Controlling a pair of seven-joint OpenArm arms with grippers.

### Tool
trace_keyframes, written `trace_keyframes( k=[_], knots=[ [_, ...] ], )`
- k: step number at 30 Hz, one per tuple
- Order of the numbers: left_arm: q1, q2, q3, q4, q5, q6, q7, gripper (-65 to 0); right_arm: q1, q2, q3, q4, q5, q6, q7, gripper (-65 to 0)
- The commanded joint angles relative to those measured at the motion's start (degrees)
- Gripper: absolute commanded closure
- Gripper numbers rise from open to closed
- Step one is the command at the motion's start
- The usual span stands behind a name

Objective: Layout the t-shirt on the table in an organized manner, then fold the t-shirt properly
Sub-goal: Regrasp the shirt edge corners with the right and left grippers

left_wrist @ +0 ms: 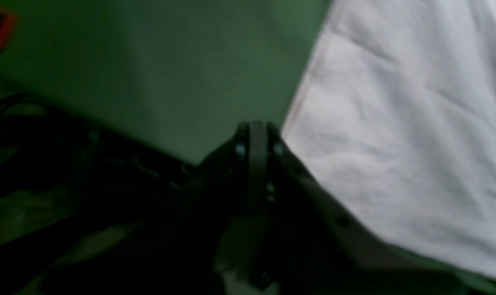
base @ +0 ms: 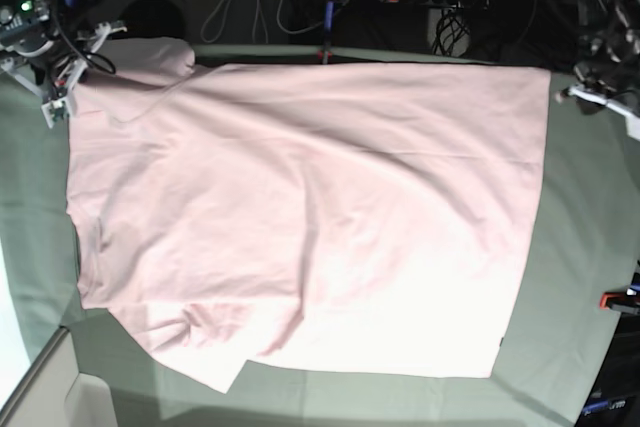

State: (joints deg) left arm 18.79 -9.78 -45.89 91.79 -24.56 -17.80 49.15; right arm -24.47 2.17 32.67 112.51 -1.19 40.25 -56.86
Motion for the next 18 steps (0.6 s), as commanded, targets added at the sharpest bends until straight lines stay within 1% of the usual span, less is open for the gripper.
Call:
trace_keyframes(
  k=[1, 5, 7, 9, 11, 16, 17, 18],
  knots=[
    [-0.10, -0.90, -1.19, 1.00, -0.37, -0.09, -0.84, 0.0, -0.19, 0.42, 0.26, 0.94, -0.08, -0.25, 0.29, 0.0],
    [-0.28, -0.64, -1.63, -0.40, -0.37, -0.09, -0.84, 0.0, -0.01, 0.33, 0.08, 0.94, -0.08, -0.25, 0.29, 0.0],
    [-0.63, -0.55, -1.63, -2.34, -0.37, -0.09, -0.84, 0.0, -0.10, 0.33, -1.06, 0.94, -0.08, -0.25, 0.29, 0.0],
    [-0.72, -0.46, -1.63, -4.18, -0.37, -0.09, -0.84, -2.2, -0.19, 0.33, -1.76, 0.94, -0.08, -0.25, 0.29, 0.0],
    [-1.51, 0.07, -1.63, -5.59, -0.37, -0.09, -0.84, -7.8, -0.28, 0.33, -2.20, 0.94, -0.17, -0.25, 0.29, 0.0],
    [-1.78, 1.03, -1.54, -7.26, 0.07, -0.09, -1.19, -28.6, -0.28, 0.24, -2.99, 0.94, -0.17, -0.25, 0.29, 0.0],
    [-1.86, 1.12, -1.54, -7.26, 0.07, -0.09, -1.19, -32.1, -0.28, 0.24, -2.99, 0.94, -0.17, -0.25, 0.29, 0.0],
    [-1.86, 1.12, -1.10, -7.26, 0.07, -0.09, -1.19, -33.9, -0.28, 0.24, -2.99, 0.94, -0.17, -0.25, 0.29, 0.0]
  ],
)
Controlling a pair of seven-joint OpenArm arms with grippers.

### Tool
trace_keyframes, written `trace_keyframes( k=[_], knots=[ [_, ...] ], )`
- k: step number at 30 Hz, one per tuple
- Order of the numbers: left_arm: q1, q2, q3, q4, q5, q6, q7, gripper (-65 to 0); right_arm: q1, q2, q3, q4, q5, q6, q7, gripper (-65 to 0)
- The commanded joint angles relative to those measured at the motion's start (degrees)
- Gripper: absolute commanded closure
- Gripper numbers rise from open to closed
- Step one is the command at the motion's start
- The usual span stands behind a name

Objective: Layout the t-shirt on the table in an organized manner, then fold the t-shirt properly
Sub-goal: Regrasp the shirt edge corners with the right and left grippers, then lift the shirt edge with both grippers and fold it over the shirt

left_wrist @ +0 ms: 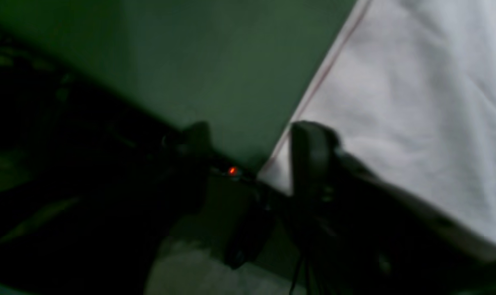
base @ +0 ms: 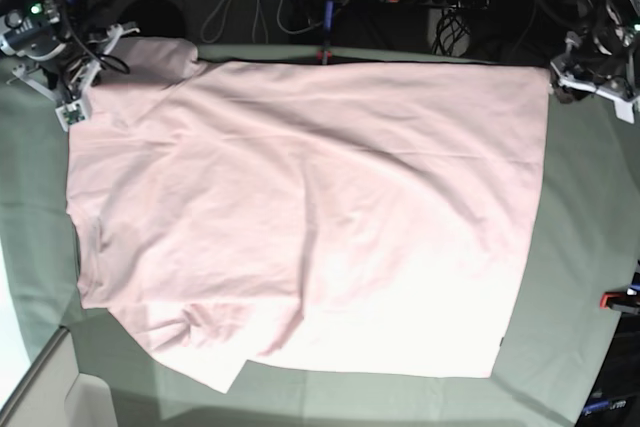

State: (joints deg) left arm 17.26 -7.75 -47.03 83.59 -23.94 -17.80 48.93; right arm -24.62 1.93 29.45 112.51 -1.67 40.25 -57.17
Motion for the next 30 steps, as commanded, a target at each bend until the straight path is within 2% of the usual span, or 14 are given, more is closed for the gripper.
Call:
trace_keyframes(
  k=[1, 8, 16, 18, 22, 26, 28, 30],
  knots=[
    [-0.33, -0.91, 0.92, 0.85, -0.54, -0.09, -1.15, -34.8, -0.13, 0.48, 0.22, 0.94, 0.31, -0.25, 0.60, 0.0],
    [-0.33, -1.00, 5.57, -2.32, -0.54, -0.09, -1.23, -34.8, -0.13, 0.48, 0.22, 0.94, 0.31, -0.25, 0.51, 0.0],
    [-1.21, -1.00, 6.45, -5.92, -0.54, -0.09, -1.23, -34.4, -0.13, 0.48, 0.31, 0.94, 0.31, -0.25, 0.51, 0.0],
    [-1.04, -1.00, 6.45, -6.19, -0.54, -0.09, -1.15, -30.4, -0.13, 0.48, 0.31, 0.94, 0.31, -0.25, 0.51, 0.0],
    [-0.42, -0.91, 6.45, -6.36, -0.63, -0.18, -1.15, -15.2, -0.13, 0.48, 0.31, 0.94, 0.31, -0.25, 0.51, 0.0],
    [0.28, -0.91, 6.45, -6.36, -0.54, -0.18, -1.15, -12.2, -0.04, 0.48, 0.31, 0.94, 0.31, -0.25, 0.51, 0.0],
    [0.28, -0.91, 6.45, -6.36, -0.54, -2.37, -1.15, -8.9, 0.05, 0.48, 0.31, 0.94, 0.31, -0.25, 0.51, 0.0],
    [0.28, -0.91, 6.45, -6.19, -0.45, -5.45, -1.15, -2.0, 0.14, 0.48, 0.31, 0.94, 0.31, -0.25, 0.51, 0.0]
  ],
)
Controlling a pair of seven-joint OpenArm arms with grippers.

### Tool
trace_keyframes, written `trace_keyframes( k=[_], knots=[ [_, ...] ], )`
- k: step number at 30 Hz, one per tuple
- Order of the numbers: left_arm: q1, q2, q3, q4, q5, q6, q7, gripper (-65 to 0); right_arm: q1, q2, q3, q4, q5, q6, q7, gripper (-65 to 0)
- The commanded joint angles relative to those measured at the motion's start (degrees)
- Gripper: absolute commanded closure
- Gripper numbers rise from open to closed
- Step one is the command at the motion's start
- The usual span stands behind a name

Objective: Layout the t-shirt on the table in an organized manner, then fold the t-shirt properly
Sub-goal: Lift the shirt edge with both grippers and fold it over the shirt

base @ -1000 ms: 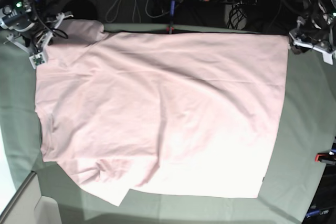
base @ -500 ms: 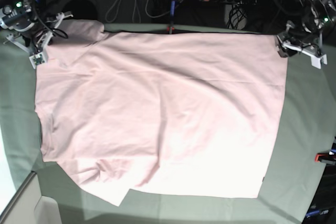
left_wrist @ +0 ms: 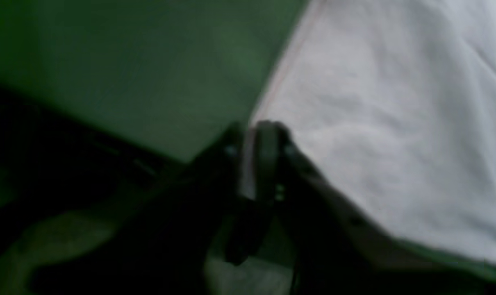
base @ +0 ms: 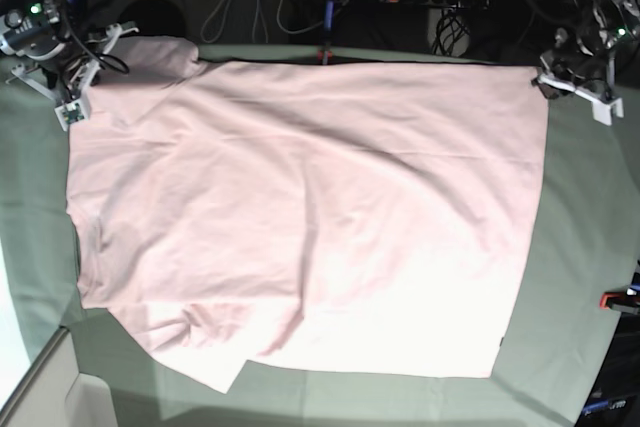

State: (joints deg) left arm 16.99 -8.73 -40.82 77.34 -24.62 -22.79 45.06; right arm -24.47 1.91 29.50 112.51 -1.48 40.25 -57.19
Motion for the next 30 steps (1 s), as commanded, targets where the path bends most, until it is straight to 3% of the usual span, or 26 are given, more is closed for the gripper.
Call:
trace_keyframes(
  k=[1, 10, 20, 25, 30],
  knots=[
    [0.54, 0.07, 0.25, 0.24, 0.23, -1.35, 3.07, 0.0, -0.01, 0.51, 0.26, 0.94, 0.11, -0.25, 0.53, 0.0],
    [0.54, -0.02, -0.19, 0.94, -0.21, -2.75, 3.16, -0.2, -0.01, 0.51, 0.26, 0.94, 0.11, -0.25, 0.53, 0.0],
    [5.29, 0.07, -0.54, 15.63, -0.30, -2.75, 3.16, -0.2, -0.28, 0.51, 0.26, 1.38, 0.11, -0.25, 0.53, 0.0],
    [4.94, 1.74, -7.40, 17.65, -0.30, -2.84, 3.25, -0.2, -0.37, 0.59, 0.17, 1.47, 0.11, -0.25, 0.62, 0.0],
    [4.76, 1.65, -8.72, 17.74, -0.39, -2.84, 3.25, -0.2, -1.16, 0.59, 0.61, 1.56, 0.02, -0.25, 0.79, 0.0]
  ],
)
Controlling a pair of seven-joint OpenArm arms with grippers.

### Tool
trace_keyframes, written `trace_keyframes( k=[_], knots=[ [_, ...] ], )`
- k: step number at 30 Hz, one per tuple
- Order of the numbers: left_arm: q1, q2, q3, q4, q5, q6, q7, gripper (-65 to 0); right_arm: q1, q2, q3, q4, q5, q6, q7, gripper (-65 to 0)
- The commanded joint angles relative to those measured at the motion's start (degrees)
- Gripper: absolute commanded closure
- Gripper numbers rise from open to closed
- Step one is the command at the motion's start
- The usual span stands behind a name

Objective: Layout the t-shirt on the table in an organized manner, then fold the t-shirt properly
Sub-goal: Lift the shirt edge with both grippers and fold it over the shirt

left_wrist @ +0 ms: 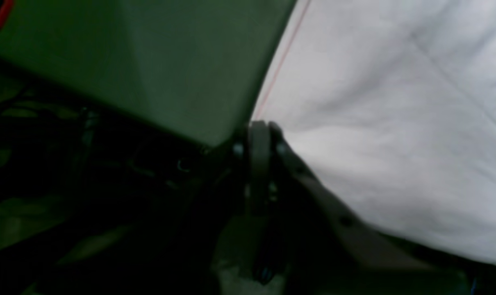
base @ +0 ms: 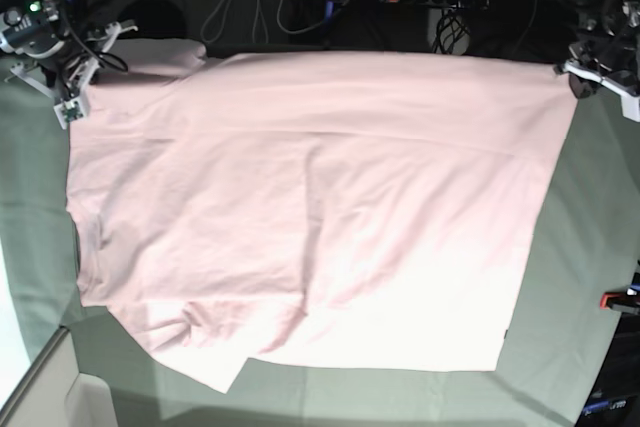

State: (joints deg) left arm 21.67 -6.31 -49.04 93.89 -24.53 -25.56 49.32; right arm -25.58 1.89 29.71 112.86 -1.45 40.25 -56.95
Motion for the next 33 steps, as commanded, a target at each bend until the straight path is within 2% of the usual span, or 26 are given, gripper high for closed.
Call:
trace_keyframes(
  k=[1, 9, 20, 28, 33],
  knots=[
    [0.09, -0.77, -0.50, 1.19, -0.48, -0.06, -1.01, -0.2, -0.04, 0.61, 0.40, 1.21, 0.00, -0.25, 0.55, 0.0],
    [-3.87, -0.77, -0.24, 1.19, -0.48, -0.06, -1.01, -0.2, 0.84, 0.88, 0.04, 1.03, 0.00, -0.25, 0.90, 0.0],
    [-12.13, -0.68, 0.03, -0.66, 0.05, -0.06, -1.01, -0.2, 8.92, 0.97, 0.04, 0.50, -0.08, -0.25, 0.38, 0.0],
    [-19.78, -1.83, 0.29, -10.33, -0.04, -0.06, -1.01, -0.2, 17.01, 1.76, 0.04, -9.43, -0.08, -0.25, 0.82, 0.0],
    [-23.74, -2.27, 2.40, -11.38, 0.14, -0.06, -1.01, -0.2, 21.32, 2.46, -0.04, -13.30, -0.08, -0.25, 0.82, 0.0]
  ],
)
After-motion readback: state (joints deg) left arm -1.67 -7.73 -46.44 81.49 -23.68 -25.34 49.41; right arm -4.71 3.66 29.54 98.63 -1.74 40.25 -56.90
